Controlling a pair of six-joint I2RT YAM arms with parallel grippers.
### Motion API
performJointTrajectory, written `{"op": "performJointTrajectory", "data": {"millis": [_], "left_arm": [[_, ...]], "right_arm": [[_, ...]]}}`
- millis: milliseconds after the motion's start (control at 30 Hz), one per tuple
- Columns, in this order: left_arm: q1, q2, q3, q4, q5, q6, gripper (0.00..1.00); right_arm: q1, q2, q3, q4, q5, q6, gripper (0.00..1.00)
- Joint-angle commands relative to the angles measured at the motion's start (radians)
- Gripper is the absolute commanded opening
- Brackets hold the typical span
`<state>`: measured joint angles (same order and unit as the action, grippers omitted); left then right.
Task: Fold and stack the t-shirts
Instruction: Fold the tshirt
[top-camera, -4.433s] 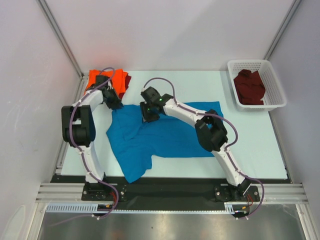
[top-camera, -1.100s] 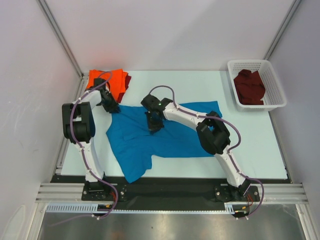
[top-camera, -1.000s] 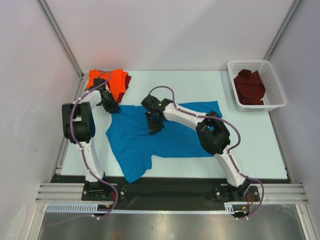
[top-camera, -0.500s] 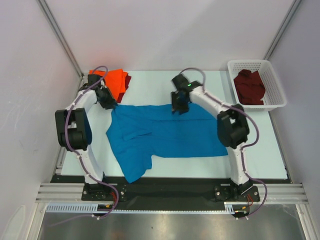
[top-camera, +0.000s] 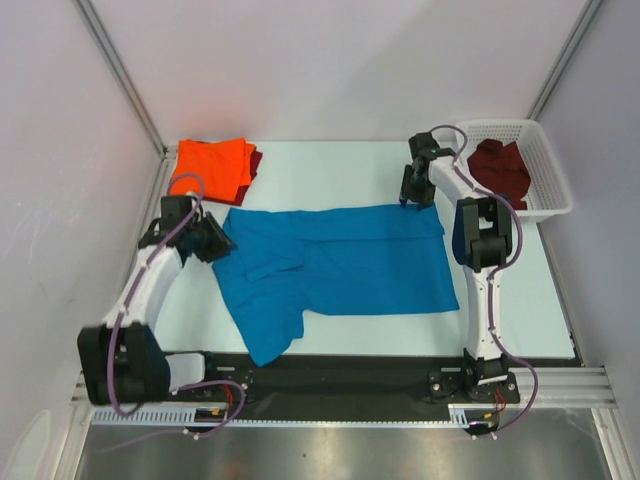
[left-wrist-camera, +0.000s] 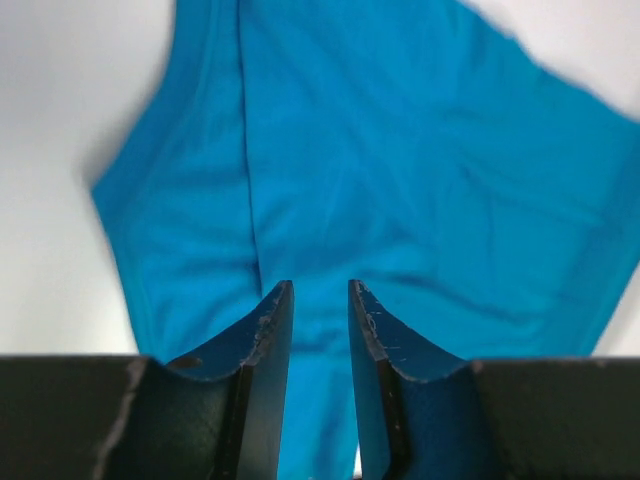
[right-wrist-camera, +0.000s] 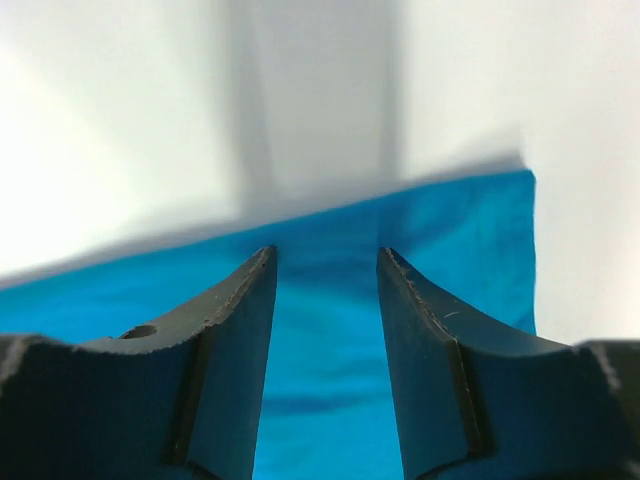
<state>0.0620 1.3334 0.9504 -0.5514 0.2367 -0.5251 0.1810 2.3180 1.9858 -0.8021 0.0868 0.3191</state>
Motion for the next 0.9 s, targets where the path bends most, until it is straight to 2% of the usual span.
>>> {"op": "performJointTrajectory", "data": {"millis": [0, 200, 300, 367, 433, 467, 633, 767, 800, 867], "left_arm": [[-0.034, -0.176, -0.108, -0.12, -0.022, -0.058, 0.35], [-0.123, -0.313, -0.263, -0.205, -0.023, -0.118, 0.36], [-0.16, -0.355, -0.277, -0.243, -0.057, -0.141, 0.38], [-0.185, -0.381, -0.306, -0.298, -0.068, -0.192, 0.38], [-0.211, -0.419, -0.341, -0.326, -0.068, -0.236, 0.34], [-0.22, -0.469, -0.395, -0.334, -0.066, -0.286, 0.33], [-0.301, -0.606, -0.542, -0.277, -0.086, -0.392, 0.33], [-0.341, -0.533, -0.53, -0.216, -0.123, -0.453, 0.3], [-0.369, -0.478, -0.521, -0.209, -0.129, -0.46, 0.24], [-0.404, -0.424, -0.475, -0.243, -0.18, -0.476, 0.21]], "right_arm": [[-0.037, 0.043, 0.033, -0.003, 0.013, -0.02, 0.5], [-0.038, 0.034, 0.034, 0.032, 0.002, -0.029, 0.5], [0.001, -0.011, 0.094, -0.06, 0.086, -0.043, 0.54], [0.037, -0.098, 0.067, -0.092, 0.114, -0.02, 0.59], [0.057, -0.181, -0.007, -0.098, 0.099, 0.003, 0.63], [0.081, -0.289, -0.113, -0.085, 0.084, 0.024, 0.63], [0.176, -0.583, -0.392, -0.009, -0.077, 0.041, 0.67], [0.308, -0.808, -0.583, -0.022, -0.153, 0.041, 0.63], [0.328, -0.839, -0.657, -0.022, -0.154, 0.058, 0.61], [0.353, -0.908, -0.728, -0.017, -0.151, 0.083, 0.61]]}}
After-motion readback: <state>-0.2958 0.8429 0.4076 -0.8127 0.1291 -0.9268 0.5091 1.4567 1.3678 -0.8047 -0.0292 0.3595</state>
